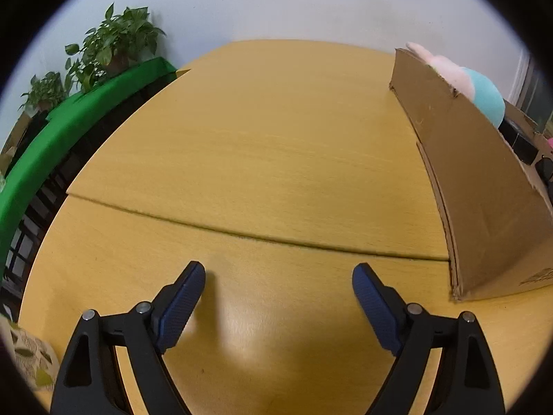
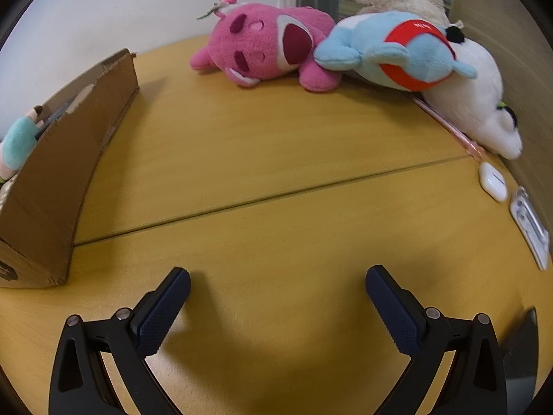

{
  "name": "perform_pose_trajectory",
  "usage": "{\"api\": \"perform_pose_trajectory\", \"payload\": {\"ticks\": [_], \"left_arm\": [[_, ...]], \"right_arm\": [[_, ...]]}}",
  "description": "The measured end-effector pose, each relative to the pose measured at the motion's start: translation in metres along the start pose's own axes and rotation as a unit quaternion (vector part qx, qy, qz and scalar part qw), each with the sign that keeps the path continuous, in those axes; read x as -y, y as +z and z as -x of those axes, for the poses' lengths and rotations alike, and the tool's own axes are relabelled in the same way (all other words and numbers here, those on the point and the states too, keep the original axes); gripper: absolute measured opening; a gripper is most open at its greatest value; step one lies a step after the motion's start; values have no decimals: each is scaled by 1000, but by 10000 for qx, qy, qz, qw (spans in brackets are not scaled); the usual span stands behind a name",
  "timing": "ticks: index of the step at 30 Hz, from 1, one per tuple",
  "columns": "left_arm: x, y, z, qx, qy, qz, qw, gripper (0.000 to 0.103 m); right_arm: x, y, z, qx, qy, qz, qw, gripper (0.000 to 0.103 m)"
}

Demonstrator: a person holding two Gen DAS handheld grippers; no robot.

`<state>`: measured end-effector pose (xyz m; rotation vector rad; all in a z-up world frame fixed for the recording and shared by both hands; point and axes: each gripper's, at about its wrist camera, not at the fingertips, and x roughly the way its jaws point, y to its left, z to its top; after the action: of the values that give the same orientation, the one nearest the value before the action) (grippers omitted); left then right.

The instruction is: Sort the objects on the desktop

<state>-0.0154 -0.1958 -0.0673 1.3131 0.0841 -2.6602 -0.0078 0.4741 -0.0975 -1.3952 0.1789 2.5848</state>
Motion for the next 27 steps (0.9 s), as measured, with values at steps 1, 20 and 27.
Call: {"api": "perform_pose_trajectory", "payload": {"ticks": [1,20,27], "left_arm": [[-1,-2,-2,-36,-85,28,10000,88],[-11,23,2,-166,-72,143,9997,103],[-10,25,0,-165,-70,155,9997,103]], "right_arm": [[2,2,-3,10,-7,10,10000,103],[15,33,-16,150,-37,12,9999,103],[15,33,-17,158,-25,10,9999,103]]}}
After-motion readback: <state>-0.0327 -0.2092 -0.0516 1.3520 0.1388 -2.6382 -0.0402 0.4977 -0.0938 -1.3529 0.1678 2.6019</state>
